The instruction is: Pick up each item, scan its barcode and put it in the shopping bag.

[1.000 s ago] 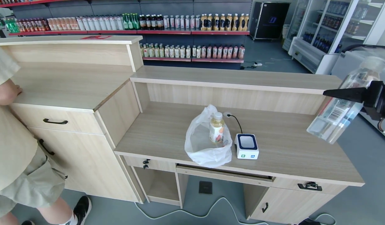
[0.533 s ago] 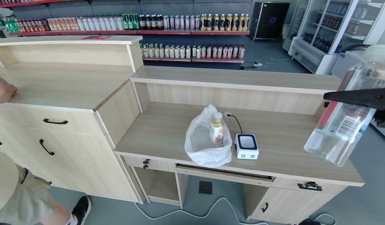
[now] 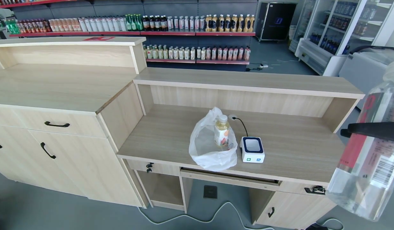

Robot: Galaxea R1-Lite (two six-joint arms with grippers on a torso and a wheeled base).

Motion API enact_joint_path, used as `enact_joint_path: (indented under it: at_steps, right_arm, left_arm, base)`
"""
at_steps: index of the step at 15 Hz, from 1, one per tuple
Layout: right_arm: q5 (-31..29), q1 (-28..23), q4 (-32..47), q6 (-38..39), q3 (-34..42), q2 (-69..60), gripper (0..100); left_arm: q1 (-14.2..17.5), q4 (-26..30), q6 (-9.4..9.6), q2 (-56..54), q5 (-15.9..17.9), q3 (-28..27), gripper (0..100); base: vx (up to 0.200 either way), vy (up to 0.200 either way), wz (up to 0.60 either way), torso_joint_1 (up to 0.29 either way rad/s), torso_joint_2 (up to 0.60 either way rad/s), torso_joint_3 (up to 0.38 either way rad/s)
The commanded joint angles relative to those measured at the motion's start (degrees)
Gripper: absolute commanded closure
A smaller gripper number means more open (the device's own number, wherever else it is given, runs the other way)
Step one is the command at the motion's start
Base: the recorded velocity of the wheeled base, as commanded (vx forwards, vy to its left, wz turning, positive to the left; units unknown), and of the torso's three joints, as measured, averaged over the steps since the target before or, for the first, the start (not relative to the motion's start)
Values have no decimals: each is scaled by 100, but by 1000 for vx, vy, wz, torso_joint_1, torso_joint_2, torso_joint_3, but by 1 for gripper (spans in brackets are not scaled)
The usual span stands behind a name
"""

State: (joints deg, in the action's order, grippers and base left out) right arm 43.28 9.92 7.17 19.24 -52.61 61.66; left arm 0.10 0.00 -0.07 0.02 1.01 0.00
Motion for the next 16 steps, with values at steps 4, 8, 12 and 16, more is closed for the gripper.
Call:
enact_joint_path:
  at_steps: [4, 8, 12, 16]
  right_arm:
    - [5, 71, 487, -16, 85, -488, 100]
    - [-3, 71, 610, -8, 137, -620, 100]
    - [-3, 62, 610, -8, 120, -629, 100]
    - [-3, 71, 610, -8, 129, -638, 100]
  left_arm:
    - [-1, 0, -1, 6, 4, 0, 0]
    - [-1, 0, -1, 6, -5, 0, 0]
    - [-1, 0, -1, -2, 4, 0, 0]
    - [-1, 0, -1, 6, 4, 0, 0]
  base:
    - [0, 0, 0, 0, 0, 0]
    - [0, 0, 0, 0, 0, 0]
    - [0, 0, 0, 0, 0, 0]
    - [0, 0, 0, 0, 0, 0]
